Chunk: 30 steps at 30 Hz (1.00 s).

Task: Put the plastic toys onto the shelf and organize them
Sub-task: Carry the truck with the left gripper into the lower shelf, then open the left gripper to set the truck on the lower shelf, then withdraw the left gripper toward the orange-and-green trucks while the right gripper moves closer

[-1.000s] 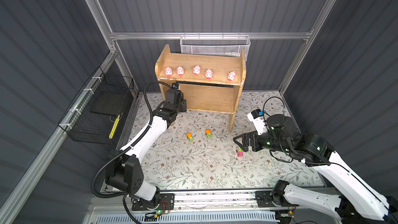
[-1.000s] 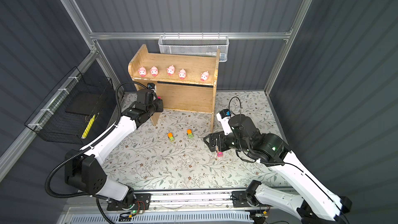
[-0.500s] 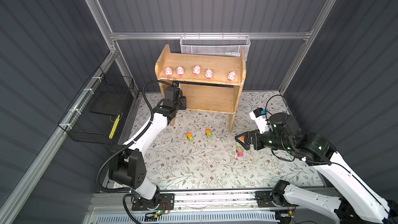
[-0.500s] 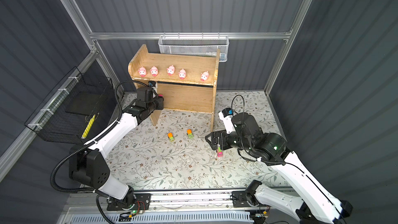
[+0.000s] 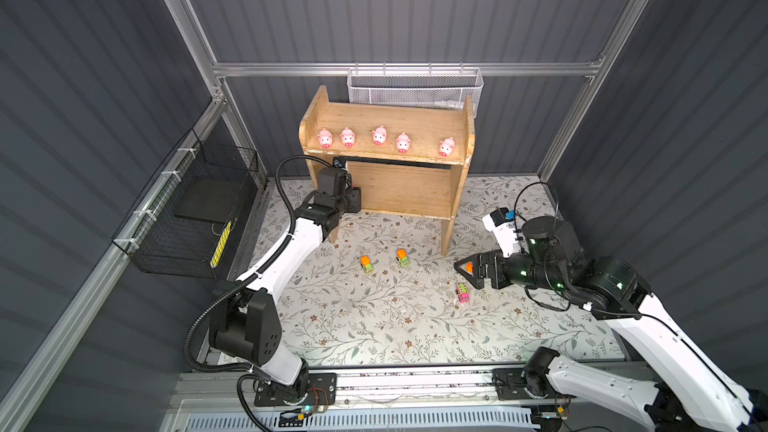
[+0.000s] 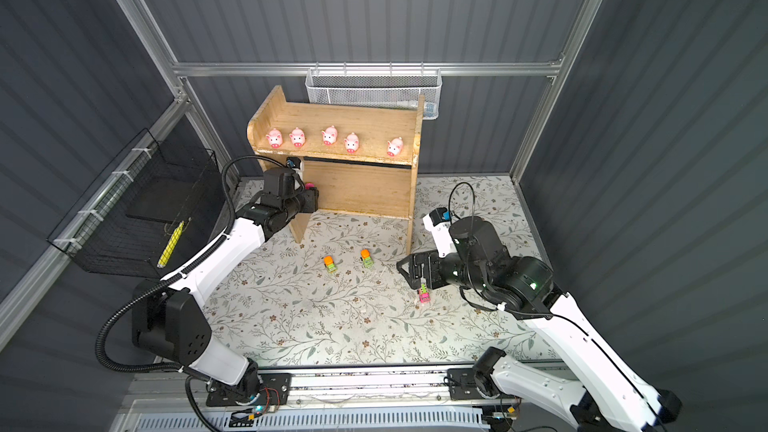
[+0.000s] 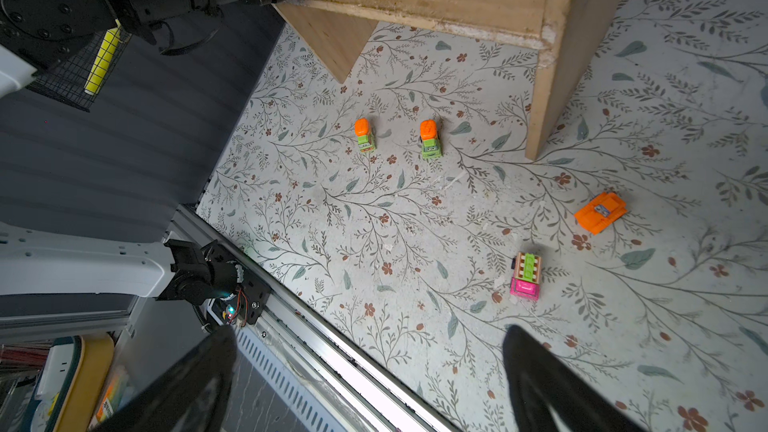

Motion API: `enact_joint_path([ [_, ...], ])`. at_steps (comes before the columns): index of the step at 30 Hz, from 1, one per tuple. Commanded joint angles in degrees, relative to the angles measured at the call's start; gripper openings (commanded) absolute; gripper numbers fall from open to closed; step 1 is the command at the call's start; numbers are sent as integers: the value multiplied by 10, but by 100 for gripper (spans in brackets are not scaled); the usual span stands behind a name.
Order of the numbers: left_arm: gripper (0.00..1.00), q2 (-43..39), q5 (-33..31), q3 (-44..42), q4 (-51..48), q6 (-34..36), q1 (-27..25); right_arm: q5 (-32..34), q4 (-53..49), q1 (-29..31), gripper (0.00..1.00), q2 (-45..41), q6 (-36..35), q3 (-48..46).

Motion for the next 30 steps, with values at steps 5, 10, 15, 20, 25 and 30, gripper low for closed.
enact_joint_path([
  [5,77,-44,6,3,-9,-3,4,-12,8,-2,99,-9,-2,-6],
  [10,78,-70,12,-9,-14,-15,4,-14,11,-2,99,-12,1,-7],
  [15,80,-106,30,-52,-12,-43,4,-21,18,-2,99,-22,-4,-23],
  [20,81,-156,47,-101,-22,-74,3,-20,35,-1,99,-30,-3,-52],
  [25,82,-222,52,-141,-52,-99,-1,-27,55,5,99,-34,3,-77],
  [30,82,-291,49,-193,-87,-131,-14,-23,88,24,99,-39,14,-109],
])
